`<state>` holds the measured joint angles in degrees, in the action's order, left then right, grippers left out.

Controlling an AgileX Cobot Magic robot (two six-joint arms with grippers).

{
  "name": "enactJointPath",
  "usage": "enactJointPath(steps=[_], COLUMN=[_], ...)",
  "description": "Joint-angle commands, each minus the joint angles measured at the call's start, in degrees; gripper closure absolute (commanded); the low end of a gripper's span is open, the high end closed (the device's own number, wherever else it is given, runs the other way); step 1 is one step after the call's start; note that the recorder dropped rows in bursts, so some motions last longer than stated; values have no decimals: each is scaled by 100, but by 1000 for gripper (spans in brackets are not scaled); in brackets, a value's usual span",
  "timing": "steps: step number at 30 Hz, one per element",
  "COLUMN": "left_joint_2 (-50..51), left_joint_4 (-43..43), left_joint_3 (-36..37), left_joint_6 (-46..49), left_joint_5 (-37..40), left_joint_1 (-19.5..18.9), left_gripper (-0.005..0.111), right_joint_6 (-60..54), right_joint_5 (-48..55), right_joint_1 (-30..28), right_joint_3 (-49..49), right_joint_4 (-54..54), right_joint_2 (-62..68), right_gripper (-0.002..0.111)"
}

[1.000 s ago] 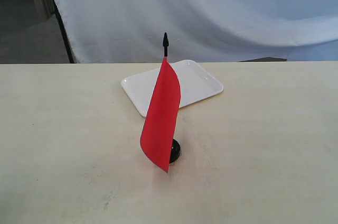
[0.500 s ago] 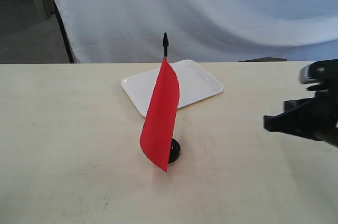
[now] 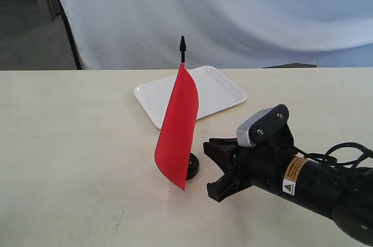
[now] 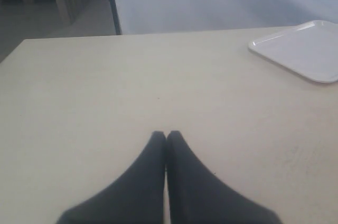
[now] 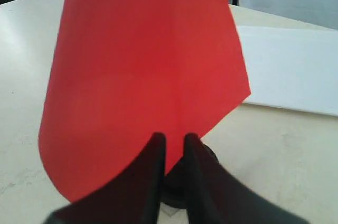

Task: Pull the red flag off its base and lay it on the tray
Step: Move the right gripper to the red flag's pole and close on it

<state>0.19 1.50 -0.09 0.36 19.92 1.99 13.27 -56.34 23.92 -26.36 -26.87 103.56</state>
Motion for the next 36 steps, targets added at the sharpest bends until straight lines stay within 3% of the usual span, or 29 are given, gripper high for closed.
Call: enactJointPath(steps=[1, 4, 7, 16, 23, 36], left_joint_2=[-19, -19, -19, -19, -19, -19], left_joint_4=[15, 15, 15, 15, 15, 15], left_joint_3=[9, 9, 9, 9, 9, 9], left_joint_6=[-36, -36, -36, -36, -36, -36], left_joint_5=[-26, -26, -26, -26, -26, -26], left_joint_1=[-13, -13, -13, -13, -13, -13], left_gripper=[107, 107, 107, 107, 107, 107], right_joint_6=[-133, -211, -211, -168, -48, -22], right_joint_5=[-540, -976, -1362, -1265, -467, -48], right_joint_1=[14, 14, 14, 22, 22, 51], right_joint_3=[-21, -21, -21, -628, -1039, -1494], right_joint_4=[-52, 226, 367, -169, -360, -448], right_joint_2=[408, 684, 910, 1155, 1155, 1250], right_gripper=[64, 40, 31, 41, 41, 41])
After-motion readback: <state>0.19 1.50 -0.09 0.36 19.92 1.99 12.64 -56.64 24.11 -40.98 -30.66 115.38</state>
